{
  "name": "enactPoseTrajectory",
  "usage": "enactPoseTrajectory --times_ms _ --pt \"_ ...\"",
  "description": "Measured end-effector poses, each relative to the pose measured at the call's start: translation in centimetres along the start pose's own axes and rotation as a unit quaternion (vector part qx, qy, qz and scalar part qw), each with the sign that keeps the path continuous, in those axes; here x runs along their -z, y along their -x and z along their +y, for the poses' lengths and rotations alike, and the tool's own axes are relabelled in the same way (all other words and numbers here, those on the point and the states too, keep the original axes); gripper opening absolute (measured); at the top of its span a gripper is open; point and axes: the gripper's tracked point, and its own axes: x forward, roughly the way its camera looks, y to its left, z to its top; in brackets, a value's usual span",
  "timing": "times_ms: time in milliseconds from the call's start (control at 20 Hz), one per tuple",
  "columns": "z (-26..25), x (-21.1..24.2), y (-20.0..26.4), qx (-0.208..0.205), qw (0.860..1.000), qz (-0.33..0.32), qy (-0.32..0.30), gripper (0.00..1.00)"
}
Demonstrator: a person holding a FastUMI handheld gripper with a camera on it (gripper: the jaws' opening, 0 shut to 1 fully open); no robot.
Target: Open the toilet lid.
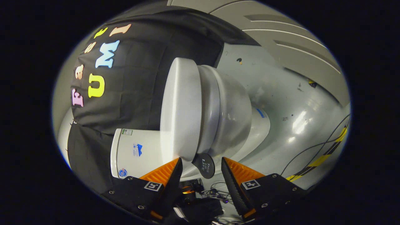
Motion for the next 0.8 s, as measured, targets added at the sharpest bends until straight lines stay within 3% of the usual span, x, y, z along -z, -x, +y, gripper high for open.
enactPoseTrajectory --times_ms 100,450,800 --pt "0.0 -0.1 -0.3 -0.015 1.0 0.0 -0.027 0.71" --pt "-1.4 -0.3 -0.5 -0.001 0.999 -0.007 -0.034 0.18" --pt "-1.0 -0.5 -0.6 -0.003 1.0 -0.014 -0.019 0.1"
